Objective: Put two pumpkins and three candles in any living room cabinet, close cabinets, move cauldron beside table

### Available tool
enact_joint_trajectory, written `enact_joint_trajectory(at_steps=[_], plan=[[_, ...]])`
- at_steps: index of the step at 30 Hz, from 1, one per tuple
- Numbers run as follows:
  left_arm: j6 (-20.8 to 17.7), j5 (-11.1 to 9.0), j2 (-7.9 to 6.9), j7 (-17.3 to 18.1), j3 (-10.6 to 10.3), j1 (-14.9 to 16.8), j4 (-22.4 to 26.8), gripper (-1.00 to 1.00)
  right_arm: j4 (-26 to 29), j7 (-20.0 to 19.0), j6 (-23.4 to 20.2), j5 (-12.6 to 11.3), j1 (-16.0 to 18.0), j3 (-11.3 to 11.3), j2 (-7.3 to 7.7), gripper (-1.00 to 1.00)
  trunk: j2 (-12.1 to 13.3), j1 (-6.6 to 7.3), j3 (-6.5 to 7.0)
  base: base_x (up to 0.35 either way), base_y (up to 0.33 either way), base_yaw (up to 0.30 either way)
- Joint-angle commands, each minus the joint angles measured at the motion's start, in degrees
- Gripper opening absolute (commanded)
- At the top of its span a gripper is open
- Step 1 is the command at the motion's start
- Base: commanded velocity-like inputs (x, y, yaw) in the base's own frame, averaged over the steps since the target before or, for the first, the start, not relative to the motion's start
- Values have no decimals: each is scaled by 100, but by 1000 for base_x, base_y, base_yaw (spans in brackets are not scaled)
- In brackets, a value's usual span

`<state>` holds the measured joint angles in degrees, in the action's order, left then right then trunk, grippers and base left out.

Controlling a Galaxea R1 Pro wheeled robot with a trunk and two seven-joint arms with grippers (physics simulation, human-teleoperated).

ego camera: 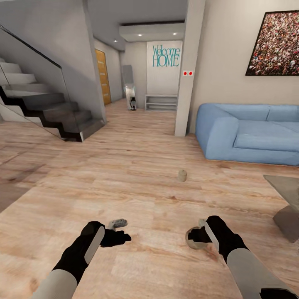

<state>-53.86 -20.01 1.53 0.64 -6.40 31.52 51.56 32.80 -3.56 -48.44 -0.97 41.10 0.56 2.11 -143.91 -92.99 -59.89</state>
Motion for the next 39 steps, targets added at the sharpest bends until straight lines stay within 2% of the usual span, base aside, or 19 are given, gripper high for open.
enact_joint_trajectory(at_steps=[1, 24, 27, 30, 39], plan=[[-20, 5, 0, 7, -1, 2, 4, 100, 7, -4, -30, -18, 3, 6, 0, -100, -2, -2, 1, 308, 196, -246], [-20, 5, 6, 10, -9, 3, 9, 100, 5, -13, -25, -9, 3, 6, 0, -100, -2, -2, 143, 306, 199, -247], [-20, 5, 6, 15, -168, 3, 11, 100, 4, -10, -25, -13, 3, 6, 0, -100, -2, -2, 157, 296, 221, -190], [-20, 5, 6, 15, -227, 3, 11, 100, 2, -12, -25, -11, 3, 2, 0, -100, -2, -2, 162, 293, 226, -69], [-20, 5, 6, 15, -255, 3, 11, 100, -16, -21, -25, -9, 3, 0, 0, -100, -2, -2, 182, 289, 233, -153]])
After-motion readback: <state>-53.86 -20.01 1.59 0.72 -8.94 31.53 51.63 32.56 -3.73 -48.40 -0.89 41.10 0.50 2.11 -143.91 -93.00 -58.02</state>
